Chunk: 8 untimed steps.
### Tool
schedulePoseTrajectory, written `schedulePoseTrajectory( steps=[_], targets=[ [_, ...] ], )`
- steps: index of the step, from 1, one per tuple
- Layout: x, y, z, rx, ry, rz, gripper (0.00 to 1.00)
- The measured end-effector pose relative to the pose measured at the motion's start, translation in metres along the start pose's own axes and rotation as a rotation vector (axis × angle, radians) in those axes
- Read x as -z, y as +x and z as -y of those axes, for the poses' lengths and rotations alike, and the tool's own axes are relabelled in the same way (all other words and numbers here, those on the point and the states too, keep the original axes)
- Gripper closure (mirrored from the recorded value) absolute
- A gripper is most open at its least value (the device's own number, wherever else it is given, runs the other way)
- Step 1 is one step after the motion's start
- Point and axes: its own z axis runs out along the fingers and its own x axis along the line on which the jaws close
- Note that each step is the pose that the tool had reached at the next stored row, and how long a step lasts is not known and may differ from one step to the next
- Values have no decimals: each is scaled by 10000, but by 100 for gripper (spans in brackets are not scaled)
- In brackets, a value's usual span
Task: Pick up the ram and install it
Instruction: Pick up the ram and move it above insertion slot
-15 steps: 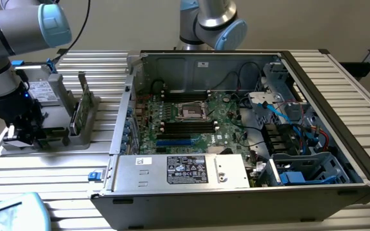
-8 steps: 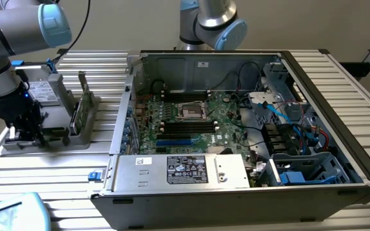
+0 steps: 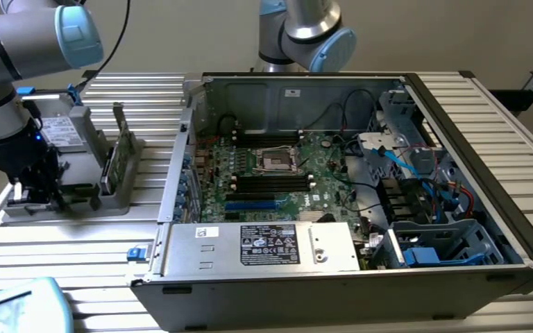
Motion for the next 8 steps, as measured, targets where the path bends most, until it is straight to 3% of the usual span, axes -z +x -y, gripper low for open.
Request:
schedulePoseTrajectory(
  steps=[8],
  targets=[
    [0,0,0,0,-1,0,86]
  ],
)
